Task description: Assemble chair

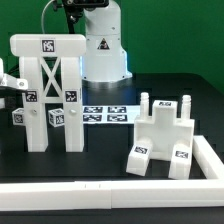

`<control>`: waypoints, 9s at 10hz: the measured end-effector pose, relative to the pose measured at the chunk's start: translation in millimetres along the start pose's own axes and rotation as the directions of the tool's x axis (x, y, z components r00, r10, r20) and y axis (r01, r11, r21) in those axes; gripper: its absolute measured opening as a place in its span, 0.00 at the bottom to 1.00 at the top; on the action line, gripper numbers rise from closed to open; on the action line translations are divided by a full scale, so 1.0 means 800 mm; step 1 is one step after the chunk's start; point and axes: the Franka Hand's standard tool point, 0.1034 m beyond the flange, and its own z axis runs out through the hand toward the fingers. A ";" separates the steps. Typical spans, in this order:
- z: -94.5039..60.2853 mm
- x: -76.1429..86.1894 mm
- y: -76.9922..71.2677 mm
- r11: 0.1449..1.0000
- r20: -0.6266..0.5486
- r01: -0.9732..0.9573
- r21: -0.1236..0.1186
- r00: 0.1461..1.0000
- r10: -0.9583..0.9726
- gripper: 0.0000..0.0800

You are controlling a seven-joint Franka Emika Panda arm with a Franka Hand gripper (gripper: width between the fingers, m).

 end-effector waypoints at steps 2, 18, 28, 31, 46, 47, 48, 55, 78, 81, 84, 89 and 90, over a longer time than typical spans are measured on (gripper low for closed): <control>0.000 0.000 0.001 0.992 0.000 0.125 0.001 0.992 -0.125 0.81; 0.009 0.006 0.012 0.847 0.025 -0.532 0.002 0.847 0.532 0.81; 0.028 0.038 0.028 0.736 -0.011 -0.677 0.027 0.736 0.677 0.81; 0.041 0.045 0.020 0.740 -0.010 -0.673 0.008 0.740 0.673 0.81; 0.020 0.021 -0.017 0.776 -0.048 -0.631 0.002 0.775 0.631 0.36; 0.010 0.017 -0.025 0.789 -0.076 -0.614 0.010 0.786 0.613 0.36; -0.007 0.016 -0.047 0.827 -0.174 -0.561 0.023 0.813 0.556 0.36; -0.020 0.016 -0.114 0.900 -0.724 -0.433 0.038 0.610 0.324 0.36; -0.014 0.050 -0.062 0.625 -0.625 -0.255 -0.738 0.607 -0.490 0.36; 0.028 0.073 -0.091 0.602 -0.691 -0.378 -0.703 0.561 -0.455 0.36; 0.058 0.093 -0.126 0.565 -0.707 -0.436 -0.701 0.530 -0.468 0.36; 0.067 0.101 -0.135 0.431 -0.676 -0.523 -0.735 0.519 -0.523 0.36; 0.059 0.100 -0.129 0.413 -0.673 -0.535 -0.737 0.521 -0.526 0.36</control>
Offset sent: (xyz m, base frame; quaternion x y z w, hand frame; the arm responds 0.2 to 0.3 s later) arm 0.0000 0.0000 0.0000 0.0000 0.0000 -0.0650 0.9979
